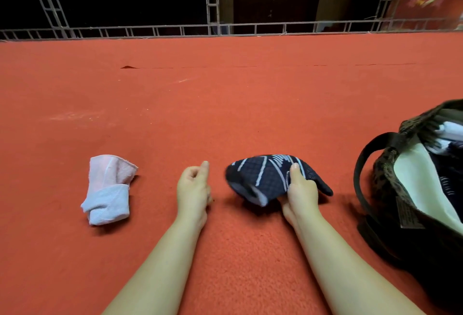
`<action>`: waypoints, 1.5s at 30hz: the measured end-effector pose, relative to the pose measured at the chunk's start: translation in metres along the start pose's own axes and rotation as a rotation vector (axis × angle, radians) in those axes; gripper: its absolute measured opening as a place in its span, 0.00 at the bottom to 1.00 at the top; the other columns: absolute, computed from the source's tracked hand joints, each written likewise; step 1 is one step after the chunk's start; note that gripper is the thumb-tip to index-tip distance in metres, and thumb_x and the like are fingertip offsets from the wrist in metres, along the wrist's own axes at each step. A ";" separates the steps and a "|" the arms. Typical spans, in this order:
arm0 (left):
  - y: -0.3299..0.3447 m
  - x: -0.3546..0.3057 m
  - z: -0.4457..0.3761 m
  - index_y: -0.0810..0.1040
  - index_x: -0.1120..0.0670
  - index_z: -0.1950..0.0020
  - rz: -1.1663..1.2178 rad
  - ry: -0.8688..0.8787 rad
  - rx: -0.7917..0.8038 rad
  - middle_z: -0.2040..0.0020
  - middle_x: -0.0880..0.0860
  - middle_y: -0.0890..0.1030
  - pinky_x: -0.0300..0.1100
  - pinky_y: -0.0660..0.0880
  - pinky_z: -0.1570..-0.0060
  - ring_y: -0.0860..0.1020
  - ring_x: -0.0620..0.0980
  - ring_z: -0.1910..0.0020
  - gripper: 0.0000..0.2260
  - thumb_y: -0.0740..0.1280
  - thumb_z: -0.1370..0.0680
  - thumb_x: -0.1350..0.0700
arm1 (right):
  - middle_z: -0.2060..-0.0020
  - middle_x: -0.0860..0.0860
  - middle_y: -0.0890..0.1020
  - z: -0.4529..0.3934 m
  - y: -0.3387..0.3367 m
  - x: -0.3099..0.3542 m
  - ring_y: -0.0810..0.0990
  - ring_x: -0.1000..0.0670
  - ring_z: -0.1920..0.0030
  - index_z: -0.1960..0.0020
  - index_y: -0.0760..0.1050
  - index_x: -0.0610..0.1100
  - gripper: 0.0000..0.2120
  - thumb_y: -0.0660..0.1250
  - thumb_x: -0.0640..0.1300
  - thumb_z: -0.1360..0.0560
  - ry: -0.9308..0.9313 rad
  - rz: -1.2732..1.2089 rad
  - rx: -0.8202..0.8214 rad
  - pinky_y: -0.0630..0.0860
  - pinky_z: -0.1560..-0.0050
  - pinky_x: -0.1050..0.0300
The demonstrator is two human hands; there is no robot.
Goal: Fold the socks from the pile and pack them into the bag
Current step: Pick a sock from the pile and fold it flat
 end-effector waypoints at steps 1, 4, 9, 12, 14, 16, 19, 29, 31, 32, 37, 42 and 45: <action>-0.012 0.001 -0.002 0.65 0.52 0.63 0.017 0.003 -0.065 0.79 0.44 0.62 0.32 0.57 0.82 0.60 0.41 0.81 0.13 0.62 0.20 0.52 | 0.54 0.45 0.81 -0.001 -0.003 0.003 0.81 0.47 0.56 0.54 0.74 0.41 0.08 0.60 0.44 0.19 -0.003 -0.020 -0.011 0.79 0.56 0.47; -0.011 -0.007 0.005 0.64 0.51 0.66 -0.017 0.093 -0.036 0.77 0.44 0.62 0.37 0.59 0.77 0.60 0.43 0.78 0.15 0.62 0.20 0.51 | 0.52 0.45 0.81 0.003 0.001 -0.001 0.81 0.45 0.52 0.51 0.73 0.42 0.06 0.59 0.44 0.19 0.065 -0.132 0.030 0.79 0.58 0.43; 0.032 -0.006 0.041 0.67 0.52 0.64 -0.387 0.186 0.158 0.69 0.47 0.70 0.39 0.65 0.66 0.67 0.43 0.70 0.14 0.72 0.27 0.52 | 0.53 0.42 0.81 0.028 0.028 -0.015 0.80 0.42 0.51 0.49 0.73 0.41 0.09 0.57 0.45 0.18 0.156 -0.295 0.138 0.77 0.59 0.39; 0.031 0.006 0.042 0.68 0.51 0.52 -0.469 0.075 0.128 0.59 0.47 0.76 0.39 0.68 0.59 0.74 0.44 0.60 0.17 0.75 0.31 0.48 | 0.52 0.41 0.81 0.034 0.032 -0.020 0.81 0.42 0.52 0.47 0.73 0.40 0.11 0.56 0.46 0.18 0.184 -0.327 0.163 0.78 0.60 0.41; 0.032 0.012 0.041 0.70 0.51 0.51 -0.500 0.060 0.156 0.59 0.47 0.77 0.41 0.70 0.60 0.76 0.46 0.61 0.17 0.75 0.31 0.50 | 0.51 0.41 0.81 0.036 0.032 -0.021 0.81 0.42 0.52 0.46 0.73 0.40 0.11 0.56 0.46 0.18 0.187 -0.322 0.171 0.78 0.60 0.42; 0.030 0.014 0.042 0.72 0.50 0.55 -0.403 0.056 0.181 0.63 0.49 0.78 0.46 0.73 0.60 0.76 0.48 0.63 0.12 0.74 0.31 0.54 | 0.51 0.41 0.81 0.038 0.033 -0.022 0.80 0.42 0.51 0.46 0.73 0.40 0.11 0.57 0.46 0.18 0.196 -0.308 0.175 0.78 0.58 0.41; 0.023 0.009 0.043 0.75 0.52 0.58 -0.223 0.059 0.173 0.63 0.52 0.79 0.50 0.76 0.56 0.77 0.50 0.62 0.08 0.71 0.28 0.63 | 0.52 0.42 0.81 0.036 0.032 -0.021 0.80 0.42 0.51 0.47 0.74 0.41 0.10 0.57 0.46 0.18 0.207 -0.282 0.177 0.78 0.59 0.42; 0.042 -0.003 0.051 0.76 0.52 0.73 0.008 0.070 0.499 0.70 0.47 0.77 0.36 0.69 0.60 0.73 0.44 0.66 0.15 0.63 0.28 0.48 | 0.56 0.43 0.84 0.015 0.013 -0.002 0.84 0.43 0.58 0.45 0.74 0.39 0.11 0.59 0.43 0.23 0.334 -0.334 0.283 0.81 0.53 0.47; 0.023 -0.001 0.038 0.75 0.52 0.69 0.029 0.031 0.307 0.68 0.46 0.77 0.39 0.68 0.61 0.73 0.44 0.65 0.13 0.64 0.28 0.47 | 0.55 0.41 0.84 0.025 0.021 0.005 0.84 0.42 0.58 0.45 0.75 0.37 0.21 0.71 0.40 0.37 0.331 -0.322 0.421 0.81 0.51 0.44; 0.017 0.003 0.035 0.76 0.52 0.65 0.033 -0.008 0.249 0.65 0.47 0.78 0.40 0.68 0.60 0.74 0.44 0.62 0.12 0.66 0.29 0.45 | 0.54 0.39 0.84 0.029 0.025 0.006 0.84 0.41 0.57 0.46 0.76 0.35 0.29 0.76 0.39 0.47 0.330 -0.303 0.485 0.81 0.53 0.42; 0.050 0.012 0.049 0.80 0.57 0.50 0.101 -0.299 0.505 0.52 0.57 0.83 0.44 0.78 0.53 0.82 0.51 0.55 0.18 0.61 0.25 0.44 | 0.57 0.38 0.84 0.067 0.044 -0.005 0.84 0.41 0.58 0.55 0.83 0.35 0.28 0.79 0.41 0.54 0.407 0.031 0.758 0.81 0.60 0.49; 0.060 -0.006 0.027 0.79 0.57 0.51 -0.124 -0.180 0.519 0.54 0.59 0.83 0.52 0.77 0.48 0.81 0.55 0.57 0.03 0.68 0.24 0.60 | 0.49 0.38 0.83 0.053 0.040 0.002 0.83 0.42 0.53 0.45 0.80 0.37 0.31 0.68 0.61 0.36 0.308 0.254 0.599 0.81 0.49 0.47; 0.074 -0.023 0.011 0.77 0.57 0.51 -0.135 -0.159 0.497 0.56 0.57 0.82 0.49 0.78 0.53 0.80 0.53 0.60 0.03 0.66 0.23 0.63 | 0.50 0.39 0.83 0.032 0.049 0.027 0.82 0.41 0.51 0.44 0.78 0.38 0.30 0.62 0.63 0.30 0.253 0.239 0.495 0.78 0.46 0.46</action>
Point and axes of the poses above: each hand's wrist, its own z-axis away from the middle knuckle, its own y-axis out of the palm, x = y × z, the point moved 10 cm from there along -z, towards the middle knuckle
